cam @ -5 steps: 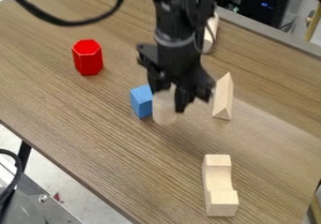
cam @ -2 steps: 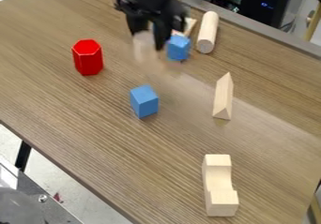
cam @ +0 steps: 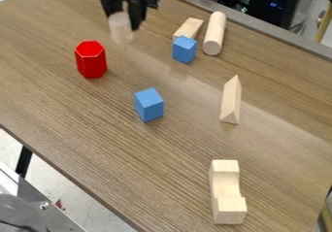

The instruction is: Put the cylinder block on top of the red hexagon block

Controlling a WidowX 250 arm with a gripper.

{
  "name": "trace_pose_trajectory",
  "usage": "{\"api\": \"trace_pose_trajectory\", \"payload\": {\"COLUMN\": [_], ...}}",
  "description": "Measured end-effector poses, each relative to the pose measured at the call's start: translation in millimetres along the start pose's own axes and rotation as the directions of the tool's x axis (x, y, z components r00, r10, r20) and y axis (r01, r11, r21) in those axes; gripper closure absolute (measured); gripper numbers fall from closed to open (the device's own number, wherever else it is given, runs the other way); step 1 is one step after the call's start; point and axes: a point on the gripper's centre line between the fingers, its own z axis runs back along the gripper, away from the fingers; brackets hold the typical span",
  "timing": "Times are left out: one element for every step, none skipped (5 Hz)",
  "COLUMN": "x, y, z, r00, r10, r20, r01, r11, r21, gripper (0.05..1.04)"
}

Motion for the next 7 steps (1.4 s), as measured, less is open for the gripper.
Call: {"api": "trace_pose_trajectory", "payload": {"x": [-1.9, -5.1, -8.4, -8.0, -8.2, -12.7, -14.0], "y": [14.1, 29.1, 38.5, 45.4, 48.0, 47.9, 44.3], "z": [-0.2, -5.6, -13.7, -15.3, -18.7, -23.2, -26.2], "r00": [1.0, 1.0, 0.999, 0.999, 0.999, 0.999, 0.998], "r10": [-0.006, 0.0, 0.0, -0.007, -0.024, -0.033, -0.046], "r20": [-0.002, -0.016, -0.038, -0.035, -0.028, -0.037, -0.039], "r01": [0.006, 0.0, 0.001, 0.009, 0.025, 0.036, 0.048], "r11": [1.0, 1.0, 1.0, 0.999, 0.997, 0.997, 0.996], "r21": [0.012, 0.023, 0.031, 0.05, 0.066, 0.072, 0.071], "gripper": [0.612, 0.612, 0.612, 0.612, 0.612, 0.612, 0.612]}}
